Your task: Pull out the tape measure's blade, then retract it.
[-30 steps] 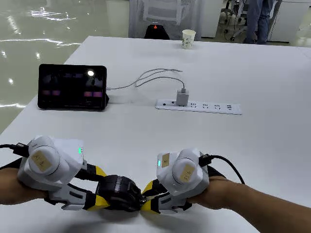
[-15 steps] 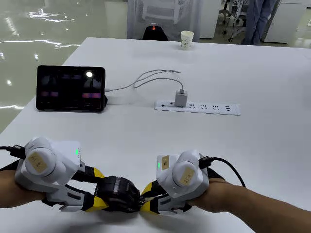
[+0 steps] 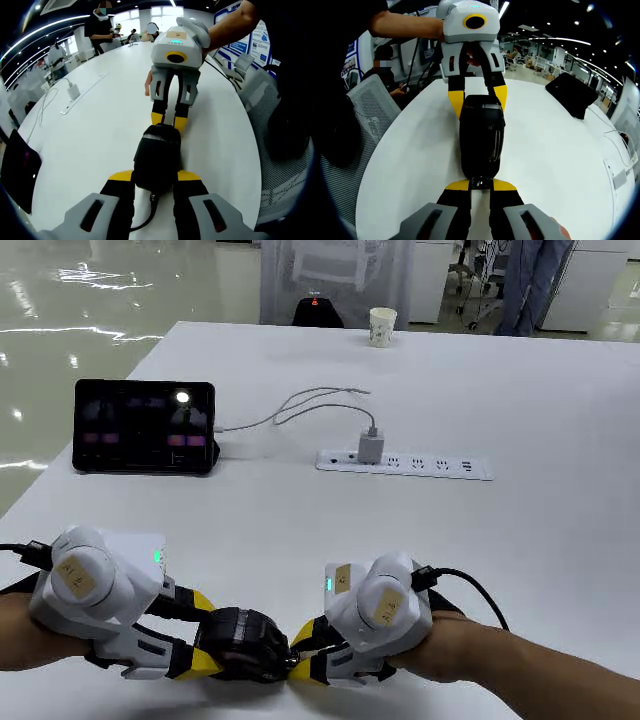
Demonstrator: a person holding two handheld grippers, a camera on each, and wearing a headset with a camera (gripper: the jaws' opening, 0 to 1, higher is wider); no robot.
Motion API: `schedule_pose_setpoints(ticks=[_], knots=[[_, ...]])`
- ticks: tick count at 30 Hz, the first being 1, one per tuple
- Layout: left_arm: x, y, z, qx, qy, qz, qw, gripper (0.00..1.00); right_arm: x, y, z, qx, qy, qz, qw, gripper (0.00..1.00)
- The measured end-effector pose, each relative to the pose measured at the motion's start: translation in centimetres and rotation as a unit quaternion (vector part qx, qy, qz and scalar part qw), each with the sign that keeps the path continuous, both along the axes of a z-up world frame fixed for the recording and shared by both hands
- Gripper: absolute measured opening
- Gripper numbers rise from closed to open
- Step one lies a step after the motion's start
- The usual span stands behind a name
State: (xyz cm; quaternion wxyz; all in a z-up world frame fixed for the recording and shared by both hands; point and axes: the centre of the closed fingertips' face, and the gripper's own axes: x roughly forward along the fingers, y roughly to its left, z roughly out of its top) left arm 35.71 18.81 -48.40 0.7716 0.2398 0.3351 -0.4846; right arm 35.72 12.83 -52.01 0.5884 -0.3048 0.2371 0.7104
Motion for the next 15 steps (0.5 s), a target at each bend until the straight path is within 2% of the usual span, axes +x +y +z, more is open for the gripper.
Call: schedule_pose_setpoints(ticks=[15], knots=[[-0.1, 0.0, 0.0, 0.004, 0.000, -0.004, 1.0000, 0.23, 0.2, -1.0, 0.0, -0.003, 0.001, 0.001, 1.0000, 0.09]])
